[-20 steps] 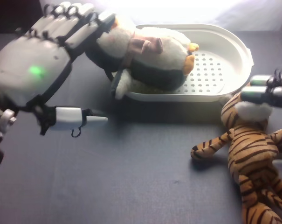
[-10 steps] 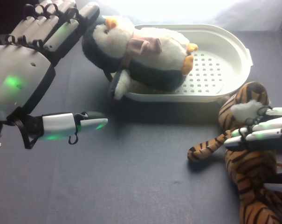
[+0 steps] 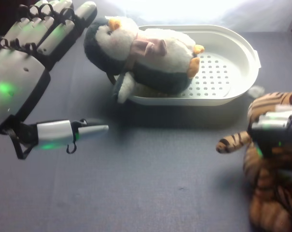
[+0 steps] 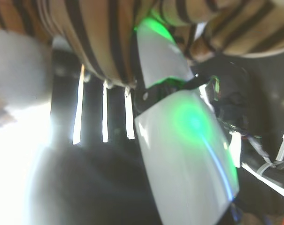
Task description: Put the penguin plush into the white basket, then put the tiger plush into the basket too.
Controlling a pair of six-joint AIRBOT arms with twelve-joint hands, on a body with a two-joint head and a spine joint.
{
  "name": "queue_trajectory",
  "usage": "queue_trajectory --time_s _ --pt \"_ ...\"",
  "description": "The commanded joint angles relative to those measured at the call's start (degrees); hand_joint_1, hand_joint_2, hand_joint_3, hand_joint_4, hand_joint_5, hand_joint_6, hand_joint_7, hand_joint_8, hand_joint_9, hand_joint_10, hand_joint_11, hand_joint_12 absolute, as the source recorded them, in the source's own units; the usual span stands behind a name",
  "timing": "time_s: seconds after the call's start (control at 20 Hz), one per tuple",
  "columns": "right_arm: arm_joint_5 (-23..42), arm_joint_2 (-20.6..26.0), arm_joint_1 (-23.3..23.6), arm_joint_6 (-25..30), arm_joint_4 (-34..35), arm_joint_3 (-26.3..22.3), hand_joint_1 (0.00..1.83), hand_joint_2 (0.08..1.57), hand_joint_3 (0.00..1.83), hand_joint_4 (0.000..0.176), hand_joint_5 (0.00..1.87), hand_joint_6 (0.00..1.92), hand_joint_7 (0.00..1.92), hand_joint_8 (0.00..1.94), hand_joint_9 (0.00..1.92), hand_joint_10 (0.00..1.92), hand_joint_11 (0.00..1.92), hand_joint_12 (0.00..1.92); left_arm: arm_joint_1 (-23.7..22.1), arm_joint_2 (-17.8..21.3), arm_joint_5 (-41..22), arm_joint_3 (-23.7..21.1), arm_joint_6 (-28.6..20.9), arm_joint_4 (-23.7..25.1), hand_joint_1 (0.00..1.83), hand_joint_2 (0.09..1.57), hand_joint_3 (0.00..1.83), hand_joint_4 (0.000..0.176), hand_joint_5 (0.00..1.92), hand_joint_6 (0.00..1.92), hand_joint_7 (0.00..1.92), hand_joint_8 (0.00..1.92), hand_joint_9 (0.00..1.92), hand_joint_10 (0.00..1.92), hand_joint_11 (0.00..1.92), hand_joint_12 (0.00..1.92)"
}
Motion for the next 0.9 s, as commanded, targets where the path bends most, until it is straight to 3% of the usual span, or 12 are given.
queue_trajectory --time_s 0.0,0.05,0.1,0.15,0.3,0.35,0.4,0.5,0.55,0.7,0.75,0.85 --pt "13.3 1.0 0.3 1.4 1.9 0.1 1.7 1.26 0.0 0.0 0.38 1.92 0.34 1.94 0.66 1.92 0.96 1.92 -0.3 0.4 -6.8 -0.5 -0.2 1.8 0.82 0.77 0.0 0.144 0.0 0.0 0.0 0.0 0.0 0.0 0.0 0.0" --pt "17.3 2.1 0.3 1.7 2.3 -0.5 1.25 1.41 0.01 0.027 0.38 1.92 0.45 1.86 0.67 1.92 0.84 1.92 -0.1 0.4 -7.0 -0.6 -0.4 1.8 0.81 0.78 0.0 0.14 0.0 0.0 0.0 0.0 0.0 0.0 0.0 0.0" --pt "20.4 2.8 0.3 1.7 2.5 -1.0 1.25 1.41 0.01 0.027 0.38 1.92 0.45 1.86 0.67 1.92 0.84 1.92 0.0 0.4 -7.2 -0.6 -0.5 1.7 0.81 0.78 0.0 0.14 0.0 0.0 0.0 0.0 0.0 0.0 0.0 0.0" --pt "25.7 3.6 0.3 1.7 3.3 -1.4 1.08 1.4 0.0 0.0 0.52 1.82 0.48 1.72 0.55 1.86 0.67 1.91 0.2 0.4 -7.4 -0.6 -0.6 1.7 0.82 0.77 0.0 0.131 0.0 0.0 0.0 0.0 0.0 0.0 0.0 0.0" --pt "33.1 4.1 1.9 -0.9 5.6 -1.4 1.05 1.38 0.0 0.009 0.57 1.65 0.5 1.75 0.58 1.88 0.7 1.91 0.2 0.4 -7.3 -0.6 -0.6 1.7 0.82 0.78 0.0 0.104 0.0 0.0 0.0 0.0 0.0 0.0 0.0 0.0" --pt "33.8 4.0 3.8 -1.8 6.5 -0.9 1.04 1.38 0.01 0.0 0.52 1.73 0.59 1.93 0.85 1.92 1.03 1.92 0.2 0.3 -7.2 -0.6 -0.6 1.7 0.84 0.78 0.0 0.098 0.0 0.0 0.0 0.0 0.0 0.0 0.0 0.0" --pt "33.7 3.4 6.0 -2.9 7.2 0.1 1.04 1.38 0.01 0.0 0.52 1.73 0.59 1.93 0.85 1.92 1.03 1.92 0.2 0.3 -7.2 -0.5 -0.6 1.7 0.84 0.78 0.0 0.098 0.0 0.0 0.0 0.0 0.0 0.0 0.0 0.0" --pt "29.8 1.3 11.2 -3.6 7.8 3.0 1.24 1.39 0.0 0.0 0.49 1.92 0.51 1.81 0.75 1.92 0.94 1.92 0.2 0.1 -6.9 -0.4 -0.6 1.7 0.84 0.79 0.0 0.087 0.0 0.0 0.0 0.0 0.0 0.0 0.0 0.0" --pt "26.4 -0.1 14.2 -3.6 7.4 4.9 1.39 1.29 0.0 0.0 0.52 1.92 0.46 1.92 0.65 1.92 0.81 1.92 0.2 0.0 -6.8 -0.3 -0.6 1.6 0.86 0.78 0.0 0.103 0.0 0.0 0.0 0.0 0.0 0.0 0.0 0.0" --pt "14.5 -4.6 23.1 -3.6 4.6 10.6 1.43 1.24 0.0 0.0 0.55 1.88 0.44 1.94 0.56 1.92 0.7 1.92 0.4 0.1 -6.6 -0.2 -0.7 1.5 0.82 0.78 0.0 0.086 0.0 0.0 0.0 0.0 0.0 0.0 0.0 0.0" --pt "11.0 -5.9 24.8 -3.5 4.1 12.2 1.17 1.31 0.02 0.0 0.64 1.51 0.53 1.82 0.62 1.92 0.75 1.92 0.4 0.0 -6.7 -0.2 -0.8 1.5 0.83 0.77 0.0 0.1 0.0 0.0 0.0 0.0 0.0 0.0 0.0 0.0" --pt "10.4 -6.0 24.7 -3.5 4.0 12.1 1.29 1.26 0.0 0.0 0.73 1.3 0.66 1.56 0.67 1.64 0.56 1.75 0.4 0.0 -6.7 -0.1 -0.8 1.6 0.82 0.76 0.0 0.105 0.0 0.0 0.0 0.0 0.0 0.0 0.0 0.0"
